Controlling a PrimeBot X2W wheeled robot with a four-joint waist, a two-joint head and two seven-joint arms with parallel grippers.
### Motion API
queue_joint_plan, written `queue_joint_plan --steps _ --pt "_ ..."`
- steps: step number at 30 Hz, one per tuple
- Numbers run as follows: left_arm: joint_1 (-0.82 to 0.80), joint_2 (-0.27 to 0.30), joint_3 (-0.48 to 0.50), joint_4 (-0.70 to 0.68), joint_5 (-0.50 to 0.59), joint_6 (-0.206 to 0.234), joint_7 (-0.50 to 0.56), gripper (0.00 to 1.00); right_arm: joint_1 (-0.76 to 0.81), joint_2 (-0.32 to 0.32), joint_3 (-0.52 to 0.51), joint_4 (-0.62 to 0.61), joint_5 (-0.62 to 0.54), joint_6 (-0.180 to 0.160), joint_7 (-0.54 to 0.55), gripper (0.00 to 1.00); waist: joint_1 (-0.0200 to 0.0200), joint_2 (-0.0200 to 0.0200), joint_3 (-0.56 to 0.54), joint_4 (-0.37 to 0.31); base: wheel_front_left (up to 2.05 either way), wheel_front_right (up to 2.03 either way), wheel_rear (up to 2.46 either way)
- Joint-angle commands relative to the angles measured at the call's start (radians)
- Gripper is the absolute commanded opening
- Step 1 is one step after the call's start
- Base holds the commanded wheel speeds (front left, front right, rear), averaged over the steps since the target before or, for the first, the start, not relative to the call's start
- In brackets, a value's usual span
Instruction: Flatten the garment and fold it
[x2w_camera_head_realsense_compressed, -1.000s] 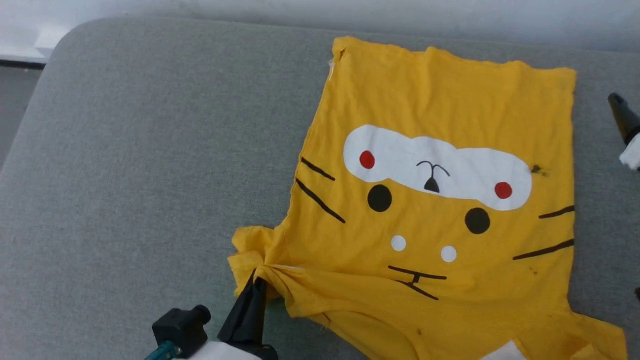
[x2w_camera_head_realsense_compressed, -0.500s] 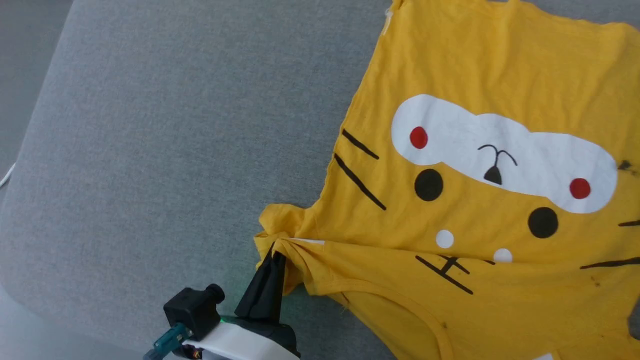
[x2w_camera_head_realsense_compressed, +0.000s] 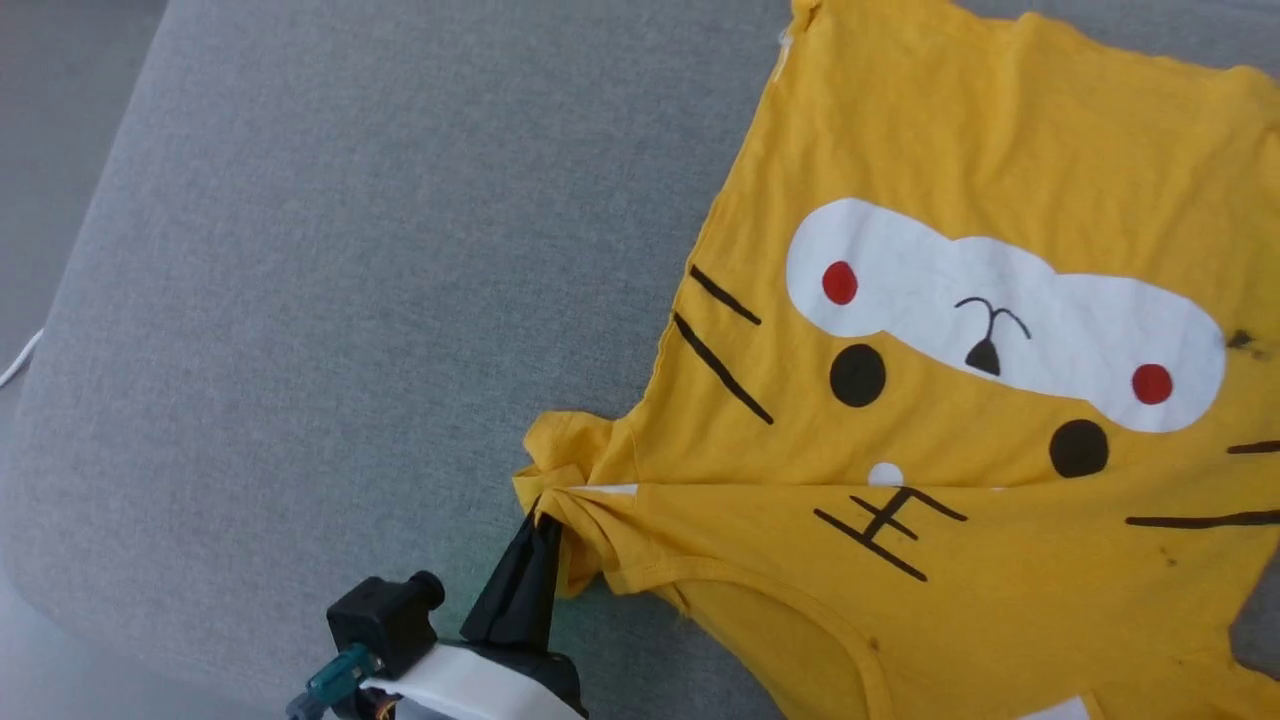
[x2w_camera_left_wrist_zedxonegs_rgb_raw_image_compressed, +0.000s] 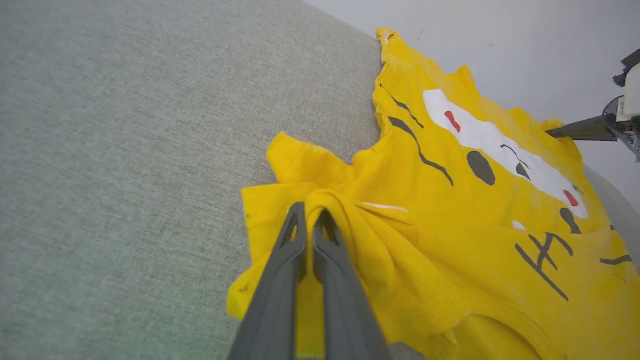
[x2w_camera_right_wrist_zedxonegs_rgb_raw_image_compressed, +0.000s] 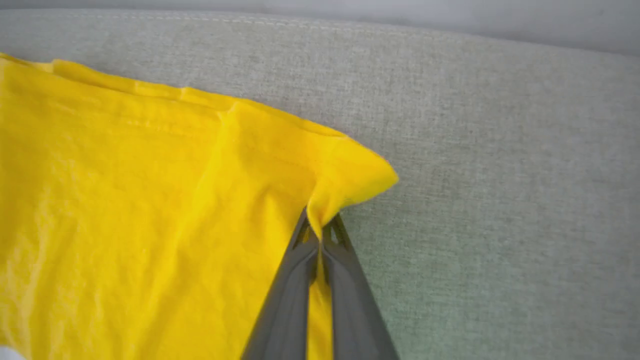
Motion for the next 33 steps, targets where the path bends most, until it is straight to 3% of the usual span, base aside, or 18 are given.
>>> queue_joint_plan --steps 1,6,10,13,16,21,28,29,30,31,32,33 --pt "-0.008 0.012 0.005 0.006 0.0 0.007 0.005 0.0 0.027 -0.003 0.031 -0.025 0.025 -0.001 -0.018 0.0 -0.0001 -0.0001 -0.06 -0.041 0.0 0.0 0.0" --pt "0.023 0.042 0.018 0.015 0.002 0.027 0.028 0.0 0.127 -0.082 0.194 -0.204 0.134 -0.001 -0.052 0.0 -0.0001 -0.0001 -0.151 -0.103 0.0 0.0 0.0" --pt "0.063 0.072 0.037 0.013 0.003 0.053 0.048 0.0 0.296 -0.199 0.282 -0.395 0.223 -0.001 -0.043 0.0 -0.0001 -0.0001 -0.222 -0.17 0.0 0.0 0.0" --pt "0.092 0.088 0.045 -0.001 0.004 0.073 0.066 0.0 0.475 -0.254 0.265 -0.538 0.278 -0.001 -0.025 0.0 -0.0001 -0.0001 -0.272 -0.221 0.0 0.0 0.0" --pt "0.121 0.103 0.057 -0.019 0.003 0.094 0.082 0.0 0.682 -0.265 0.182 -0.673 0.296 -0.001 0.011 0.0 -0.0001 -0.0001 -0.306 -0.268 0.0 0.0 0.0" --pt "0.154 0.122 0.076 -0.036 -0.006 0.113 0.096 0.0 1.042 -0.167 -0.012 -0.886 0.283 -0.001 0.077 0.0 -0.0001 -0.0001 -0.324 -0.325 0.0 0.0 0.0" --pt "0.163 0.14 0.085 -0.036 -0.013 0.118 0.111 0.0 1.396 0.137 -0.2 -1.077 0.269 -0.001 0.153 0.0 -0.0001 -0.0001 -0.316 -0.344 0.0 0.0 0.0" --pt "0.162 0.141 0.086 -0.035 -0.014 0.118 0.112 0.0 1.425 0.177 -0.208 -1.089 0.273 -0.001 0.16 0.03 -0.0001 -0.0001 -0.315 -0.344 0.0 0.0 0.0" --pt "0.163 0.143 0.087 -0.033 -0.015 0.119 0.113 0.0 1.446 0.216 -0.213 -1.1 0.282 -0.001 0.165 0.3 -0.0001 -0.0001 -0.314 -0.346 0.0 0.0 0.0" --pt "0.163 0.144 0.088 -0.032 -0.016 0.119 0.113 0.0 1.46 0.245 -0.216 -1.107 0.287 -0.001 0.163 0.72 -0.0001 -0.0001 -0.314 -0.346 0.0 0.0 0.0" --pt "0.163 0.145 0.088 -0.031 -0.017 0.119 0.114 0.0 1.468 0.263 -0.216 -1.112 0.295 -0.001 0.155 1.0 -0.0001 -0.0001 -0.313 -0.346 0.0 0.0 0.0" --pt "0.163 0.145 0.089 -0.031 -0.018 0.119 0.114 0.0 1.464 0.282 -0.218 -1.117 0.321 -0.001 0.138 1.0 -0.0001 -0.0001 -0.313 -0.347 0.0 0.0 0.0"
